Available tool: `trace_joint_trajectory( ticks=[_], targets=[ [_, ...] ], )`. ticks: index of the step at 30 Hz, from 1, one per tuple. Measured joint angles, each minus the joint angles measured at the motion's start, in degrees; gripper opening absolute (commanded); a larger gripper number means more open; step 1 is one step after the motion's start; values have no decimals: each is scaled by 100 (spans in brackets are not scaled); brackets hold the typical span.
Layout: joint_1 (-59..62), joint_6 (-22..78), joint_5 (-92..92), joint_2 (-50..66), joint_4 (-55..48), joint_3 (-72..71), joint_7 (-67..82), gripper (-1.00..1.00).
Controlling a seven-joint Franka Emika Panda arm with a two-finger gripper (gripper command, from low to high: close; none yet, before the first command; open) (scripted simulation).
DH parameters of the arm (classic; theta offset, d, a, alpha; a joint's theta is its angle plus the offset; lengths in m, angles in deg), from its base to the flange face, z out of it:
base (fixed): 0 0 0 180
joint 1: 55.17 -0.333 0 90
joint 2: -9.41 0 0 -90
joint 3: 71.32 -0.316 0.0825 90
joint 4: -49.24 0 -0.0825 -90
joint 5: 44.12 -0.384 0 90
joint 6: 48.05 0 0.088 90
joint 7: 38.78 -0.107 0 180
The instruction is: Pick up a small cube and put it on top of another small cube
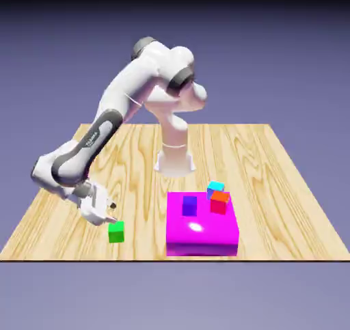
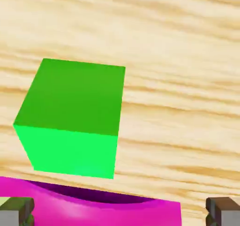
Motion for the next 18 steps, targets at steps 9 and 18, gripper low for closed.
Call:
trace_joint_trajectory(
  ticks=[9, 18],
  targets=[
    [-104, 2106, -1410, 1869, -1130, 1154, -111, 0],
    [-389, 3598, -2581, 3345, -1790, 1928, -157, 0]
  ],
)
